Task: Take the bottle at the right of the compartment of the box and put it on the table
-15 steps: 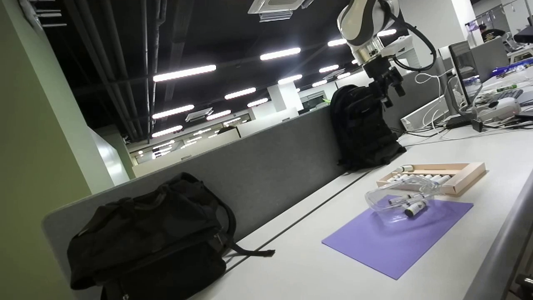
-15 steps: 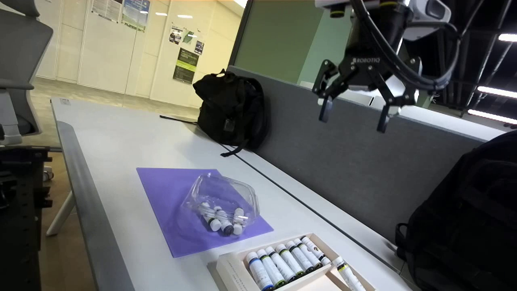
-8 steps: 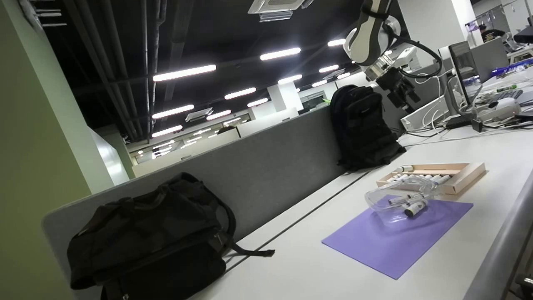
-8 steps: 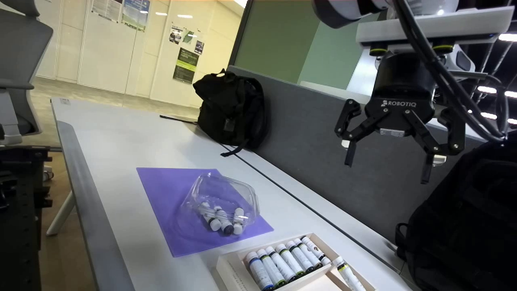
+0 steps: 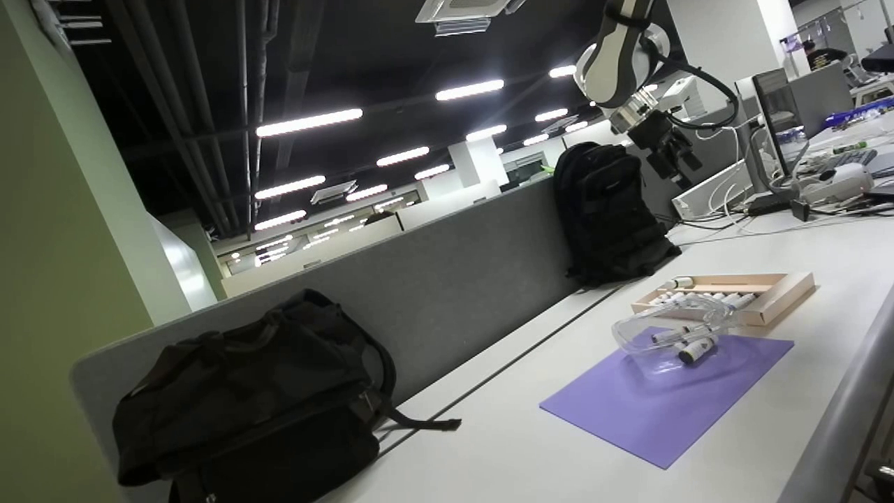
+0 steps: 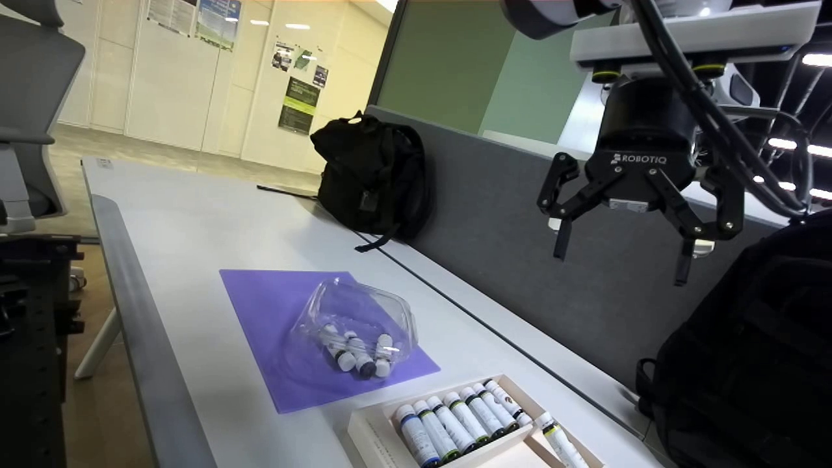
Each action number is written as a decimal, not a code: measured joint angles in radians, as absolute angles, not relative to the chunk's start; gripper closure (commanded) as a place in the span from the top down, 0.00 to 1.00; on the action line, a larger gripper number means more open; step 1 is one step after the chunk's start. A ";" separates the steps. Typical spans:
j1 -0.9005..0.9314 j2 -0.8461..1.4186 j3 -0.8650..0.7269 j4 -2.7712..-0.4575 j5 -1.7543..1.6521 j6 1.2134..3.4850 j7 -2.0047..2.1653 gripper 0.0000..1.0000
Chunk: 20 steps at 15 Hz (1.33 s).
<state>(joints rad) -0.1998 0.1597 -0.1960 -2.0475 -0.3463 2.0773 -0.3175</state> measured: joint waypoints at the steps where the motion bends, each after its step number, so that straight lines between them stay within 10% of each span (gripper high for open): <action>1: -0.200 0.160 -0.196 -2.047 -0.346 2.077 -0.317 1.00; 20: -0.191 0.592 -0.180 -1.719 -0.765 2.130 -0.571 1.00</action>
